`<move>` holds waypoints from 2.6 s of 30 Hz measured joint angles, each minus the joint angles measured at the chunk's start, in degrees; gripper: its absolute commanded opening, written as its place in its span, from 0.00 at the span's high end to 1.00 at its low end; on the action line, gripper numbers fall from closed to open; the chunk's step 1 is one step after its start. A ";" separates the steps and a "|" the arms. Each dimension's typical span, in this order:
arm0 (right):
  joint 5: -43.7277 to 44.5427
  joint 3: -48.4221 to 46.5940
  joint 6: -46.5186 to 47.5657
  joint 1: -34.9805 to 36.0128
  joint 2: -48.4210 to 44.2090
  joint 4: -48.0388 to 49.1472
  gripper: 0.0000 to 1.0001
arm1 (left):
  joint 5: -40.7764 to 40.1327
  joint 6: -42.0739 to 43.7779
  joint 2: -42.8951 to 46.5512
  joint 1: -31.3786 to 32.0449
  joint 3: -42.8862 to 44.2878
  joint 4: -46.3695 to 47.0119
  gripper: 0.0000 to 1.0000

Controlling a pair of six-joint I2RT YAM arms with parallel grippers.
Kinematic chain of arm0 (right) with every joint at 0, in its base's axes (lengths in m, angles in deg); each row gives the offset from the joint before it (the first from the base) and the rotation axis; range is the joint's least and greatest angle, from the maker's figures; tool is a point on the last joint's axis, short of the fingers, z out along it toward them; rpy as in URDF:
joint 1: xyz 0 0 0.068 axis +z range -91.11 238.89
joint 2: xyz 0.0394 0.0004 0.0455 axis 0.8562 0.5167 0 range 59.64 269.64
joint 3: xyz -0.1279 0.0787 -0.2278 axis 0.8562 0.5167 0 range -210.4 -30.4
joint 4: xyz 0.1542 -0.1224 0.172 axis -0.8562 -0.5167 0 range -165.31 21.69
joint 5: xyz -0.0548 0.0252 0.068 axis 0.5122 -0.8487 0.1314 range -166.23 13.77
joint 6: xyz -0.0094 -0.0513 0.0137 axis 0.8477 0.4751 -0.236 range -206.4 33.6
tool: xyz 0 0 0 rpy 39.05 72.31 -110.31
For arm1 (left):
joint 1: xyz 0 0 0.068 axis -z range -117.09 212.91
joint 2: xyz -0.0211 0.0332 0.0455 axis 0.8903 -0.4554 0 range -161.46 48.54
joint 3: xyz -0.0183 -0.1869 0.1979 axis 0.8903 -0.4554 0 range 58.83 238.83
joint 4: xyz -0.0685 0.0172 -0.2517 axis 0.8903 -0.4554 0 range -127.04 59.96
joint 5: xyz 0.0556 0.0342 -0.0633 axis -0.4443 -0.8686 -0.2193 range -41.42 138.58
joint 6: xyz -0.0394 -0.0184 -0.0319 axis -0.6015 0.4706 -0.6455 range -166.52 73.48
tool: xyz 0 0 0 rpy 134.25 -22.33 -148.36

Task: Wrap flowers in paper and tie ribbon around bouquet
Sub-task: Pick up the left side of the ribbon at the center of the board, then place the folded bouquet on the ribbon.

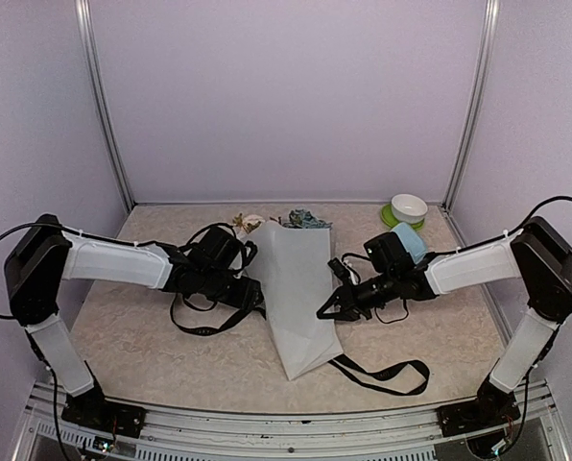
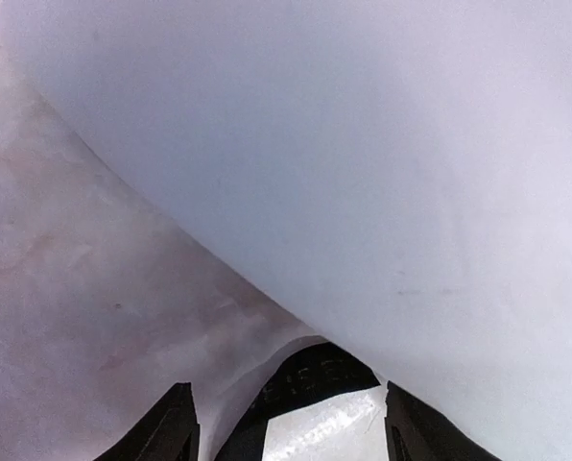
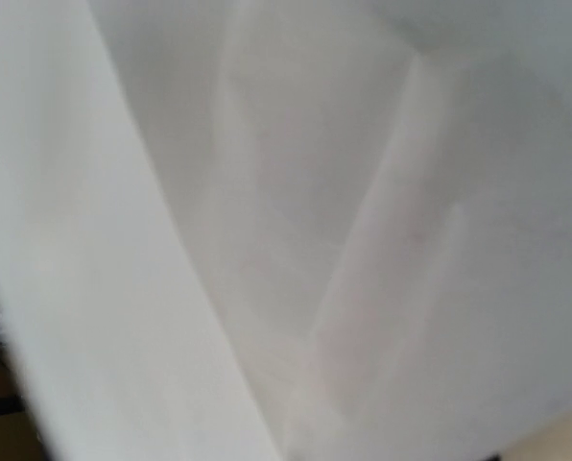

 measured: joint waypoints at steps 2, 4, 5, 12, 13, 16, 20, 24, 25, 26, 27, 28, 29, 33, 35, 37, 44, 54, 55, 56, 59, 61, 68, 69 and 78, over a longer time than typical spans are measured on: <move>0.33 0.70 -0.46 0.04 0.00 0.28 1.00 | -1.40 -1.01 2.91 -0.42 0.39 -2.25 0.34; 0.44 0.74 -0.68 0.17 0.00 0.50 1.00 | -2.73 -2.60 4.87 -1.09 0.59 -3.91 0.29; 0.46 0.74 -0.83 0.31 0.00 0.72 1.00 | -3.56 -3.91 5.92 -1.57 0.59 -5.03 0.27; 1.38 0.79 -0.83 0.98 0.00 0.94 1.00 | -12.81 -19.85 18.34 -11.17 -9.38 -9.73 0.09; 1.40 0.87 -0.83 1.05 0.00 1.20 1.00 | -13.75 -22.05 20.87 -13.68 -12.37 -9.70 0.07; 1.38 1.09 -0.83 1.16 0.00 1.77 1.00 | -15.69 -26.77 25.99 -19.63 -19.87 -9.49 0.07; 1.20 1.11 -0.72 1.22 0.07 2.16 1.00 | -14.62 -27.98 22.73 -21.03 -22.10 -8.94 0.08; 1.22 1.11 -0.33 1.27 0.17 2.19 1.00 | -13.11 -27.50 16.96 -20.13 -22.05 -5.81 0.21; 1.25 1.11 -0.26 1.27 0.17 2.16 1.00 | -12.98 -27.41 16.48 -19.98 -21.86 -4.85 0.34; 1.25 1.11 -0.17 1.27 0.17 2.16 1.00 | -13.03 -27.28 15.96 -20.02 -21.79 -3.87 0.55; 1.25 1.11 -0.11 1.27 0.17 2.14 1.00 | -13.09 -27.06 15.37 -20.26 -21.75 -2.93 0.65; 1.25 1.11 -0.02 1.27 0.17 2.14 1.00 | -13.00 -26.93 14.82 -20.50 -21.75 -1.90 0.80; 1.27 1.11 0.07 1.29 0.17 2.14 1.00 | -12.72 -26.77 14.34 -20.74 -21.77 -0.92 1.00; 1.57 1.11 0.39 1.44 0.17 1.97 1.00 | -9.14 -26.12 13.77 -20.87 -22.64 2.64 1.00; 1.64 1.09 0.55 1.53 0.17 1.75 1.00 | -7.61 -25.42 14.71 -19.74 -22.84 3.04 1.00; 1.68 1.09 0.79 1.66 0.22 1.53 1.00 | -7.67 -24.15 16.90 -16.63 -21.92 2.56 1.00; 0.81 -0.44 1.51 3.10 2.01 0.70 1.00 | -6.78 -17.88 20.55 -0.66 -3.45 6.80 1.00; -0.81 -1.20 0.74 4.79 5.29 1.79 1.00 | 5.62 -17.79 -1.46 5.66 4.92 17.79 1.00; -0.87 -1.22 0.66 5.01 5.49 1.79 1.00 | 7.32 -17.68 -5.44 5.99 6.88 17.44 1.00; -0.92 -1.22 0.48 5.22 5.70 1.84 1.00 | 7.93 -17.62 -7.04 6.40 7.80 17.40 1.00; -0.81 -1.22 0.17 5.51 5.81 1.81 0.99 | 10.34 -17.70 -13.09 6.91 12.41 16.31 1.00; -0.50 -1.20 0.20 5.51 5.77 1.62 0.84 | 11.54 -17.99 -15.15 6.86 13.79 16.00 1.00; 3.67 -1.31 3.37 5.88 1.29 -7.10 0.49 | 14.32 -18.97 -21.44 6.08 15.58 13.73 1.00; 4.85 -1.33 4.20 5.88 -0.17 -9.20 0.44 | 14.69 -19.15 -21.99 6.03 15.58 13.66 1.00; 20.37 -6.10 13.60 4.72 -10.54 -33.42 0.25 | 16.00 -19.69 -22.25 5.88 15.65 13.97 1.00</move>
